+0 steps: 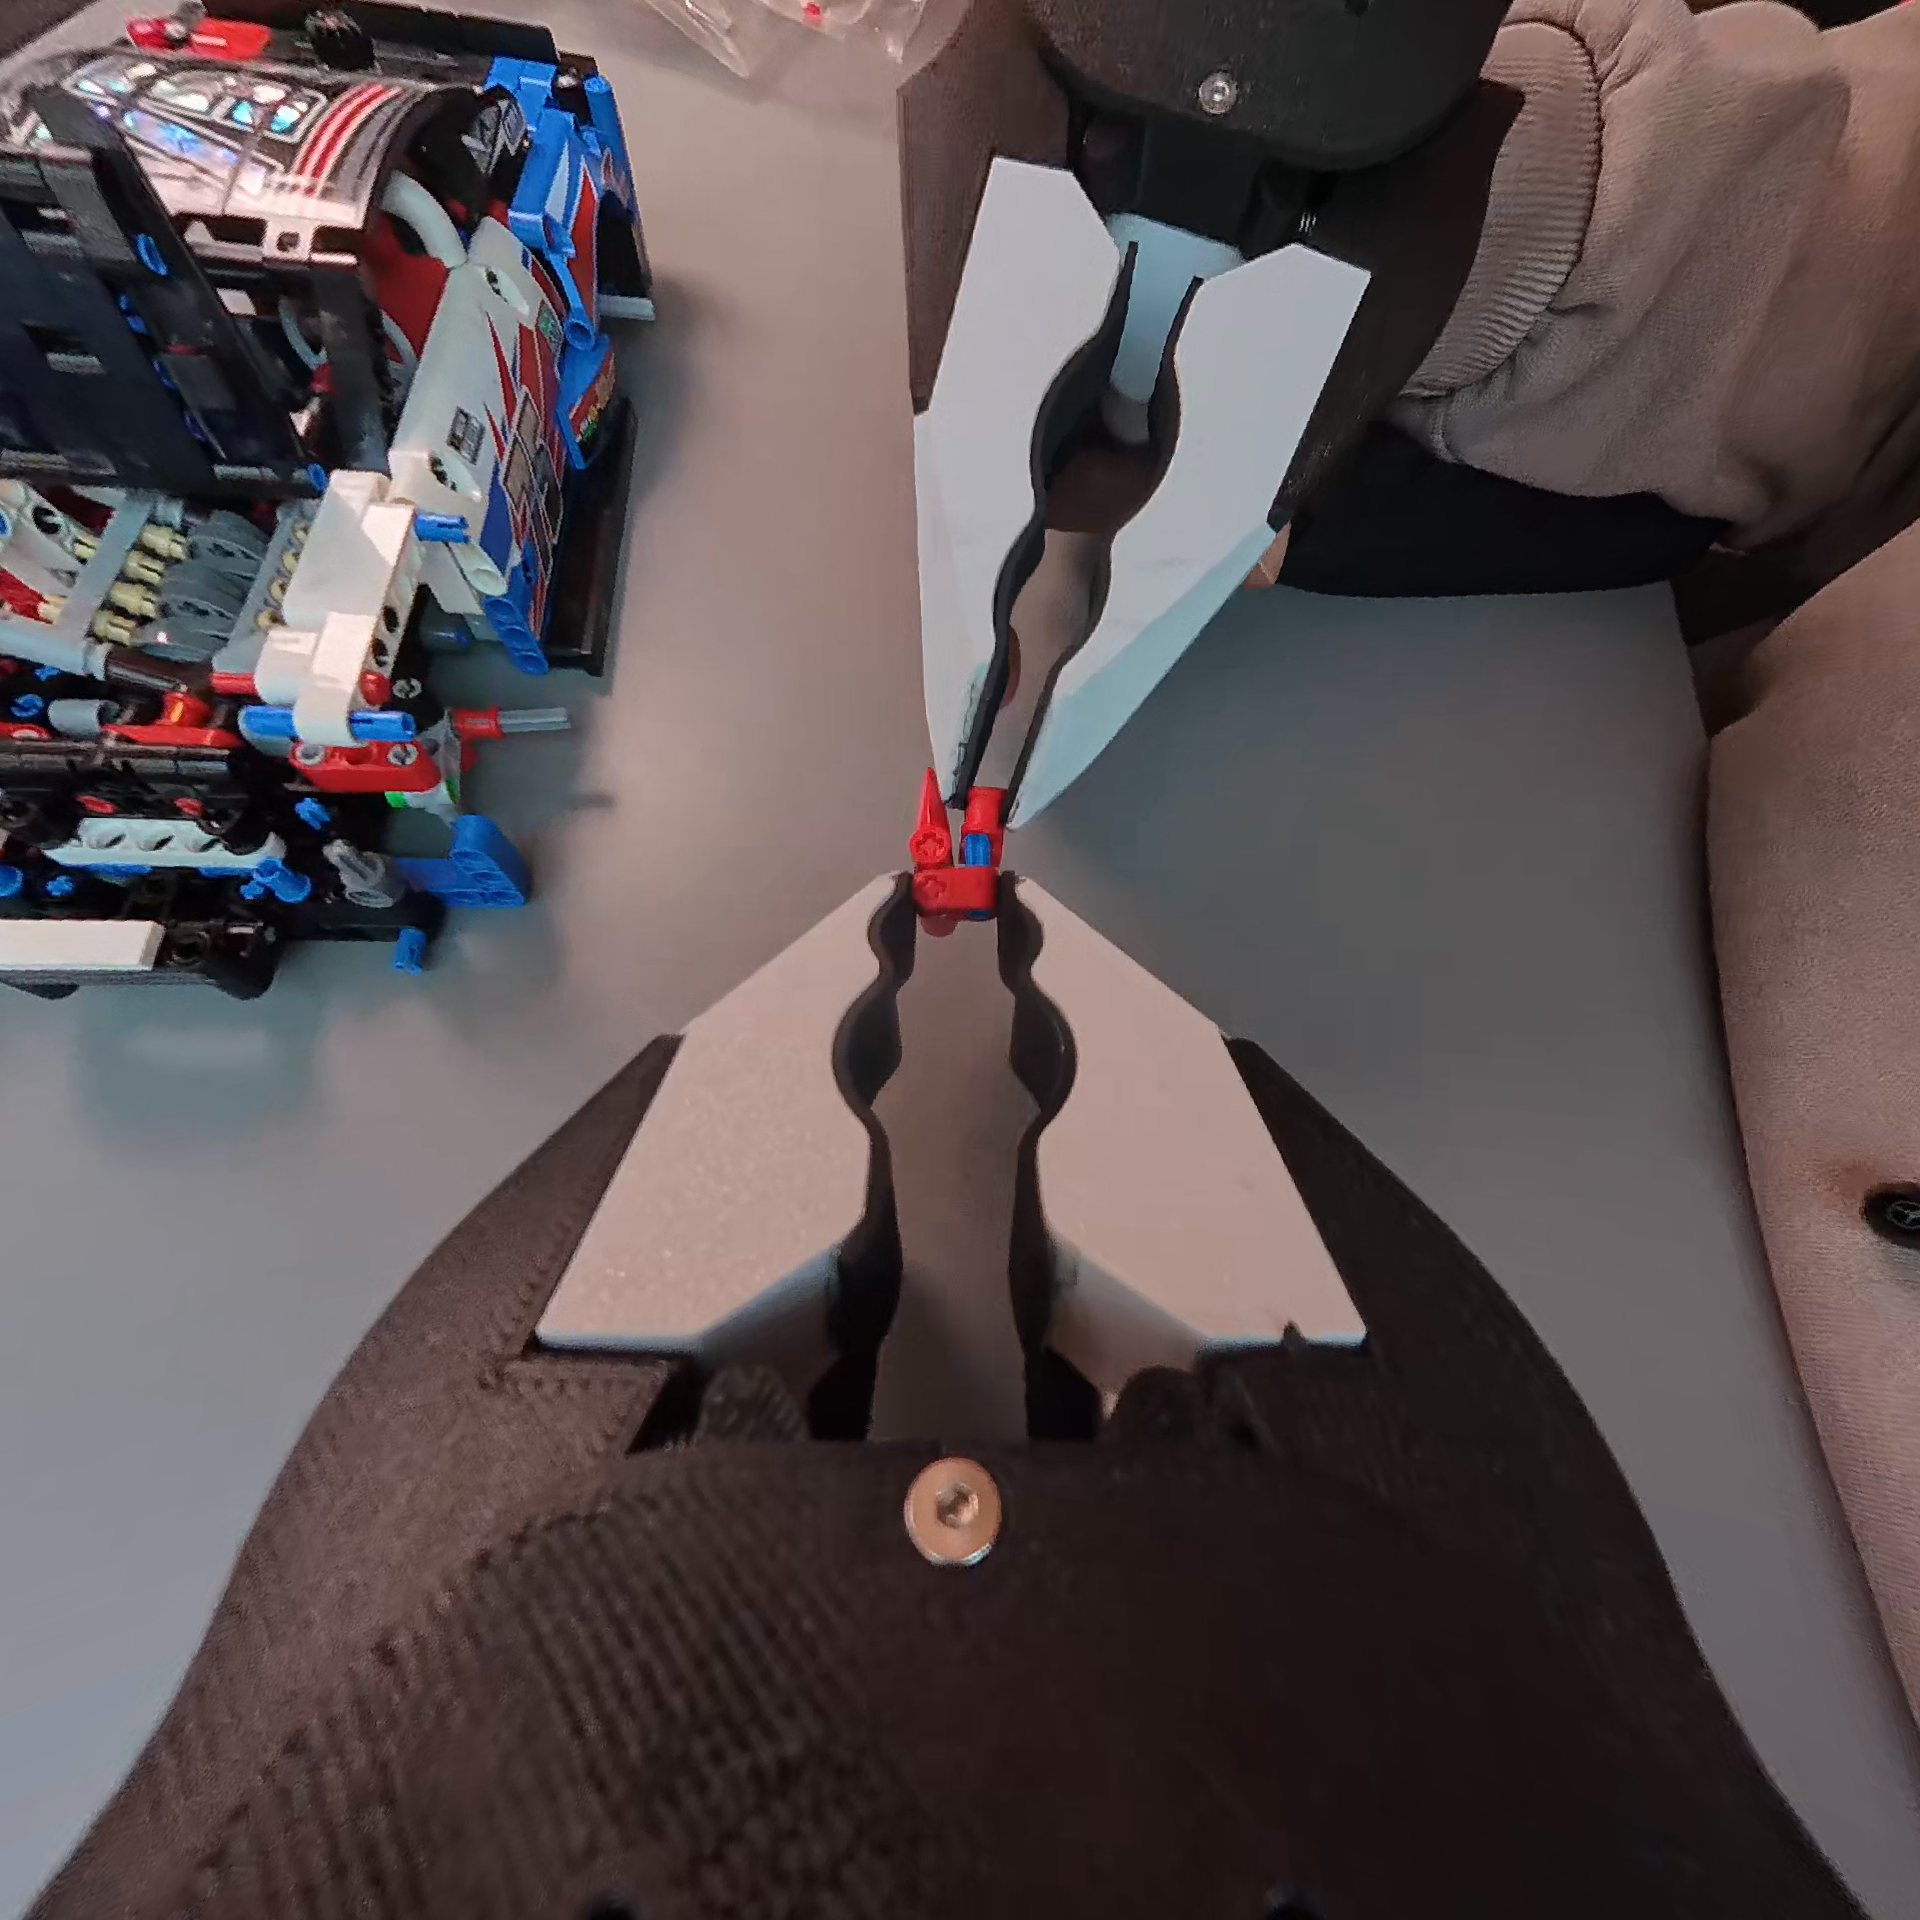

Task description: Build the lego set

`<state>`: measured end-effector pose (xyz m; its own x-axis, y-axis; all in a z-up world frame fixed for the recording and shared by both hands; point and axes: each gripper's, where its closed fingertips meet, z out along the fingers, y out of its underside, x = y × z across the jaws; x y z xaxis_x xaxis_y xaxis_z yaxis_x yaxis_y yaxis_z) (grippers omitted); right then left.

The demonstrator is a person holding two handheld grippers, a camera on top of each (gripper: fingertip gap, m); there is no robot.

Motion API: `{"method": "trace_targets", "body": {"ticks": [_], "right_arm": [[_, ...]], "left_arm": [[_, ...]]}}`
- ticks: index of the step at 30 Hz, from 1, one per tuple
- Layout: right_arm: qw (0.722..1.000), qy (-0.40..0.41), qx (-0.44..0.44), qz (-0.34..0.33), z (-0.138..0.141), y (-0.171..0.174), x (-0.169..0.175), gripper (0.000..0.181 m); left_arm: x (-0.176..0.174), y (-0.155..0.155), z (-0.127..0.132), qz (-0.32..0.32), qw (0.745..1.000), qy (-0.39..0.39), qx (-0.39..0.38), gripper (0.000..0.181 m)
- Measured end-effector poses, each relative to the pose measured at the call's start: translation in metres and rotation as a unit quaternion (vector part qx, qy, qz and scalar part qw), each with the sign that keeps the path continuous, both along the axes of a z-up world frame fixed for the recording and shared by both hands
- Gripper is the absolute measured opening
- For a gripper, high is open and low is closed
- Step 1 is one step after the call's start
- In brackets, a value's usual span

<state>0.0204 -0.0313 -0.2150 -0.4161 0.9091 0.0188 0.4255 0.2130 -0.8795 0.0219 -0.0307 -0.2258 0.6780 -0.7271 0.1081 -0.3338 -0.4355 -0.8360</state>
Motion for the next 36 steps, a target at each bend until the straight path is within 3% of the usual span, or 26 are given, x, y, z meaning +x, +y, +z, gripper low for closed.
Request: {"method": "trace_targets", "body": {"ticks": [1, 10, 20, 25, 32, 36], "right_arm": [[1.0, 0.002, 0.014, 0.003, -0.001, -0.001, 0.0, 0.005], [0.999, 0.034, 0.011, 0.027, 0.009, -0.008, 0.002, 0.005], [0.994, 0.079, -0.065, 0.028, 0.04, -0.01, 0.004, 0.005], [0.991, 0.079, -0.112, 0.007, 0.05, -0.004, 0.003, 0.005], [0.985, 0.104, -0.136, -0.005, 0.059, -0.001, 0.0, 0.005], [0.979, 0.117, -0.165, -0.009, 0.066, 0.0, -0.001, 0.005]], "left_arm": [[0.0, -0.001, -0.001, 0.0, 1.0, -0.009, -0.011, 0.014], [0.007, -0.011, 0.008, -0.014, 0.977, -0.167, -0.13, 0.014], [0.013, -0.013, 0.04, -0.031, 0.898, -0.376, -0.224, 0.013], [0.006, -0.006, 0.055, -0.018, 0.874, -0.438, -0.208, 0.013], [0.004, -0.006, 0.064, -0.022, 0.888, -0.428, -0.167, 0.014], [0.003, -0.006, 0.07, -0.024, 0.882, -0.442, -0.164, 0.014]]}}
